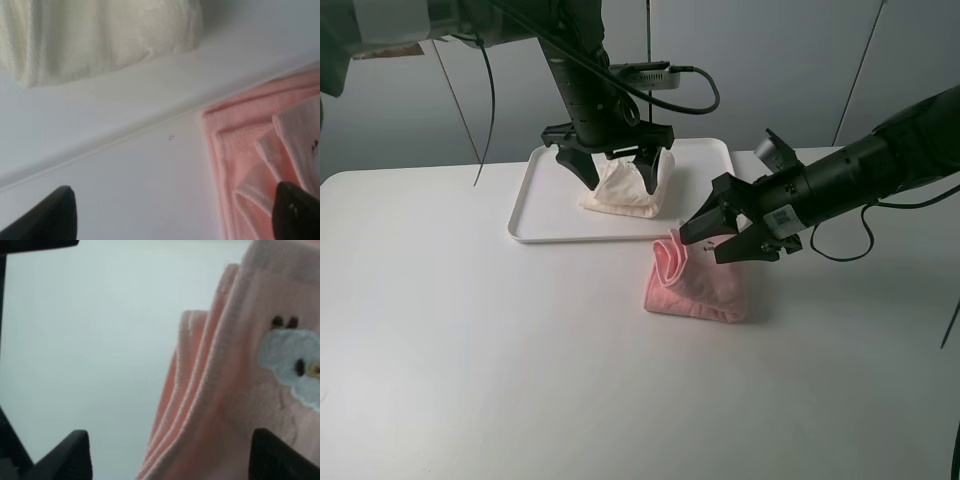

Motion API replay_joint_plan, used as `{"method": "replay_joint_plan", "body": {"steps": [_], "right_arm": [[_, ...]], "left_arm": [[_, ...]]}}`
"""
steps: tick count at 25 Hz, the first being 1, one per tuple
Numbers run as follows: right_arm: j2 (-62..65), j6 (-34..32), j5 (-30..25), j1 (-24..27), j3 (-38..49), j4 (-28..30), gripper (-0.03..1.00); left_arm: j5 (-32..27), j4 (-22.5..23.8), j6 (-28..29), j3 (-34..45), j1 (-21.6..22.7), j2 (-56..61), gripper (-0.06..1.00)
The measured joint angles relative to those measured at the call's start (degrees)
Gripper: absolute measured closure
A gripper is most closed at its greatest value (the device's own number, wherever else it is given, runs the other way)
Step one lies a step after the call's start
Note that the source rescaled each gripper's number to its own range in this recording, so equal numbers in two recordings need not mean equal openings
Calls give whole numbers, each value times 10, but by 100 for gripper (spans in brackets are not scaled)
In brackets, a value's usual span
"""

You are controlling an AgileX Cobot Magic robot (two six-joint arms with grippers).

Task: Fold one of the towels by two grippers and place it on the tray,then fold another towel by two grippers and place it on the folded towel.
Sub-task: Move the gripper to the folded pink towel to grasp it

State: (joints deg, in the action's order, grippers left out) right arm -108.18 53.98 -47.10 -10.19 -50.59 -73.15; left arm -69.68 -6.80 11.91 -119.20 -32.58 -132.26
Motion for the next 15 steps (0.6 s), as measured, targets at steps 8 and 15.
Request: {"method": "replay_joint_plan", "body": {"steps": [8, 15], "right_arm": [[25, -184, 96, 0, 0, 193, 21], [25, -239, 136, 0, 0, 229, 15]], "left_arm": [[0, 0, -3, 0, 0, 0, -5], [0, -8, -6, 0, 0, 0, -6]]}}
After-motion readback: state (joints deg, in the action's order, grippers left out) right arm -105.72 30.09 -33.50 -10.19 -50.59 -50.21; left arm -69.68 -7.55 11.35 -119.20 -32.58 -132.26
